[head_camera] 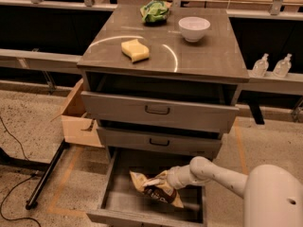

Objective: Pick brown chip bag from bottom drawer and place on counter

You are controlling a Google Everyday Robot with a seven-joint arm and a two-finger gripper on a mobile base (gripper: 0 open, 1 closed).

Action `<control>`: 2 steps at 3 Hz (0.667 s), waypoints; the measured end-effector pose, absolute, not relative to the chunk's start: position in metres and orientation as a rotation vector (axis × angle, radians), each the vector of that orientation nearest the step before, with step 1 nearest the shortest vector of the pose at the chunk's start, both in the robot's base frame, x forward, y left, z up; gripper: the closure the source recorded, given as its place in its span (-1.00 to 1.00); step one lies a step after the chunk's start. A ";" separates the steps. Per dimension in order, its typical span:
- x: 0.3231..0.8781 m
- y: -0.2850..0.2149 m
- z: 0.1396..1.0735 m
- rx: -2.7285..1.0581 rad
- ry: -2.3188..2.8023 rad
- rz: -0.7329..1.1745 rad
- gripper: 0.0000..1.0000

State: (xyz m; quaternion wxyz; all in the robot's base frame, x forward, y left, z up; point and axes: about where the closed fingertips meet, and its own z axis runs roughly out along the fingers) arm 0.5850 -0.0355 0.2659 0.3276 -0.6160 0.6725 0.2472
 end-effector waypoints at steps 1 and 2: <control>0.569 -0.059 0.311 -1.593 1.764 0.624 1.00; 0.569 -0.059 0.311 -1.593 1.764 0.624 1.00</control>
Offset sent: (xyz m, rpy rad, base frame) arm -0.0108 -0.0202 0.0359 0.0027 -0.0129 -0.0231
